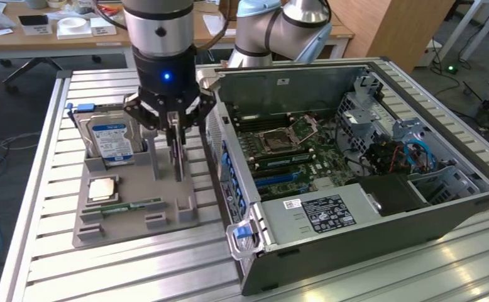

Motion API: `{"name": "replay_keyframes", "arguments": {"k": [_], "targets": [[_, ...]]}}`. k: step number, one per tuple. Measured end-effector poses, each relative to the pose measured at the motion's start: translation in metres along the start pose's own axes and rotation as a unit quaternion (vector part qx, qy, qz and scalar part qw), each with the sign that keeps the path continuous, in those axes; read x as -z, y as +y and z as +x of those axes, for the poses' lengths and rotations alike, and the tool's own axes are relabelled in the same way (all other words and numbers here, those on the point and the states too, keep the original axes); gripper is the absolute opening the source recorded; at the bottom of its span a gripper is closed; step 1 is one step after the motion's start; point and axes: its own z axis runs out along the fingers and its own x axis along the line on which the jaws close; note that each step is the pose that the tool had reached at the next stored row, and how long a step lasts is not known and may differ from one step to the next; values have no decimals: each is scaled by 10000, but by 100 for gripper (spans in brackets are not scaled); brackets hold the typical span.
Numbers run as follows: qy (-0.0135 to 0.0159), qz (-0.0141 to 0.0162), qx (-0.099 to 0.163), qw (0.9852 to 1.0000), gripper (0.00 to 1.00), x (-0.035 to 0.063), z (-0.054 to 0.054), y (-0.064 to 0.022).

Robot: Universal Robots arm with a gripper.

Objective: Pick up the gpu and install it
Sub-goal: 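Pick up the gpu and move the gpu toward the slot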

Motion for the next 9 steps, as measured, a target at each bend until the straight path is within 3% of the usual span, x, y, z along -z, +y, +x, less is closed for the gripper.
{"name": "replay_keyframes", "arguments": {"k": [9], "targets": [[-1,0,0,10000,27,395,-9,19]]}}
